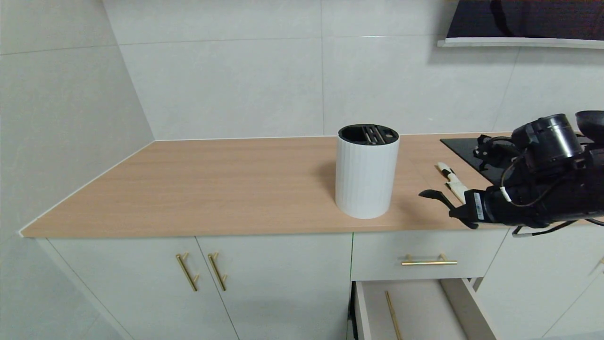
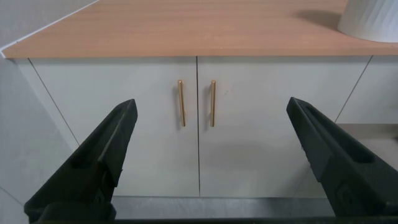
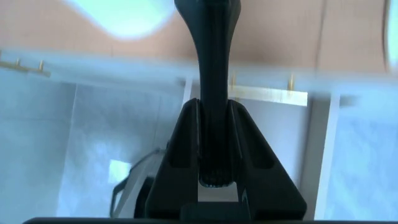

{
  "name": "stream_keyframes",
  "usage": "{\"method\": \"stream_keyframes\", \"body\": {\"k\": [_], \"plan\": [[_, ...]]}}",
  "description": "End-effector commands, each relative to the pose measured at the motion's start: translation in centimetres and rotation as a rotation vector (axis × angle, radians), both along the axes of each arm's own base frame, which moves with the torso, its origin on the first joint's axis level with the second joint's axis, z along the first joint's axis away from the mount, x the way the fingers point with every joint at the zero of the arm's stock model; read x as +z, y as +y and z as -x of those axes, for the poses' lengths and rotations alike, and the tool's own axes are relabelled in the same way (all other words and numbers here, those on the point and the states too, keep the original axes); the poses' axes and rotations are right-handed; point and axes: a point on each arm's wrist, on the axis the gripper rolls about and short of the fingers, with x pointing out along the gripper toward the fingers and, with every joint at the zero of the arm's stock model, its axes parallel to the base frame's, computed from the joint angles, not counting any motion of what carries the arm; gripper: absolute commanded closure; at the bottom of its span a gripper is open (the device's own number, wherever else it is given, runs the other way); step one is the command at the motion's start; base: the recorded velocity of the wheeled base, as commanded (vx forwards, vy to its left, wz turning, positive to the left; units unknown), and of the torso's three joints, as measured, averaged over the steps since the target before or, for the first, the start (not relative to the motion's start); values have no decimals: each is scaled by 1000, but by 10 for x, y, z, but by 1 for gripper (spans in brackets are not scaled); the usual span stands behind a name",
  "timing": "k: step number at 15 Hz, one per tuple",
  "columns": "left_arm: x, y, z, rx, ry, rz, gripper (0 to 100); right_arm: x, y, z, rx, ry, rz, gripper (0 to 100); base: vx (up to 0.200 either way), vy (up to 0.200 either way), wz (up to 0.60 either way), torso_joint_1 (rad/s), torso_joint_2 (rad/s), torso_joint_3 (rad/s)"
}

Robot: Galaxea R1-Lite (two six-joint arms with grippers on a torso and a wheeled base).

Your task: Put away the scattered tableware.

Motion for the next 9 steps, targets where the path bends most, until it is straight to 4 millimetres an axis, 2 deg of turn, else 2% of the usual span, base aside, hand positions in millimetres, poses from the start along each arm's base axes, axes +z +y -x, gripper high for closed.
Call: {"method": "stream_keyframes", "body": {"k": [1,4,7,9], "plan": [[0,0,0,1,0,0,0,5,-8,34,-8,-48,-7,100,0,0,0,0,0,0],[0,0,0,1,1,0,0,-9,-13,53,0,-99,3,100,0,0,0,0,0,0],[0,0,0,1,0,0,0,-26,-12,51,36,-85,45,100,0,0,0,0,0,0],[0,0,0,1,0,0,0,-28,-12,51,36,-100,46,100,0,0,0,0,0,0]]}}
